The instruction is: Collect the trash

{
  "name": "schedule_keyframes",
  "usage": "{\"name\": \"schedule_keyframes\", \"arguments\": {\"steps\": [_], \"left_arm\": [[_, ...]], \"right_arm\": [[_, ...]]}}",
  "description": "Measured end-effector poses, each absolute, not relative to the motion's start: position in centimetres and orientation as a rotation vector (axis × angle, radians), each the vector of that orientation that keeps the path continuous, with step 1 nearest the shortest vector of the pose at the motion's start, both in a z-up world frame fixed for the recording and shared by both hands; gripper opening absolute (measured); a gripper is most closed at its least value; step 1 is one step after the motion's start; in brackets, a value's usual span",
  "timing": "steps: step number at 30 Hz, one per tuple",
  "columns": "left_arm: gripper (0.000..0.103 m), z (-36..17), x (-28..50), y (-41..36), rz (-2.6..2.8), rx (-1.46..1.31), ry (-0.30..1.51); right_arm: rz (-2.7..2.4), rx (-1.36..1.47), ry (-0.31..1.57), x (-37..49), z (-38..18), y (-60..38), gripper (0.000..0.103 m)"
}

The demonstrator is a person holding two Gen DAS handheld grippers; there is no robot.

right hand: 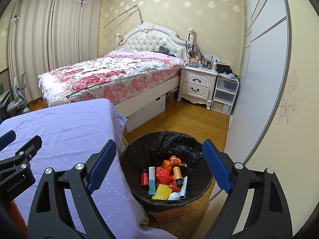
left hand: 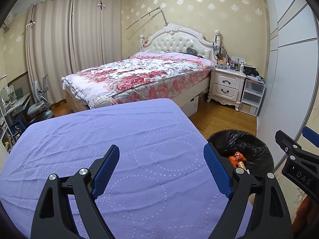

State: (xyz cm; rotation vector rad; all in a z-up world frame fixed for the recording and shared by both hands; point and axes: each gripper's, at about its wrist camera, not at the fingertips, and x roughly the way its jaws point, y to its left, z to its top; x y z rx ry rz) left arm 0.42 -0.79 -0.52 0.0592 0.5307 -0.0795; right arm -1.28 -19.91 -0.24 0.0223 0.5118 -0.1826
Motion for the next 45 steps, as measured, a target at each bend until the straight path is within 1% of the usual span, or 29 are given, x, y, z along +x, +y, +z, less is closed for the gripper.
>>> {"name": "schedule_keyframes", "arguments": {"steps": [45], "left_arm": [[0.084, -0.61, 0.15, -1.08, -0.086, 0.057, 0.543]], "right_arm": [[-0.179, 0.018, 0.514, -1.49, 0.02, -19.71, 0.086]]}}
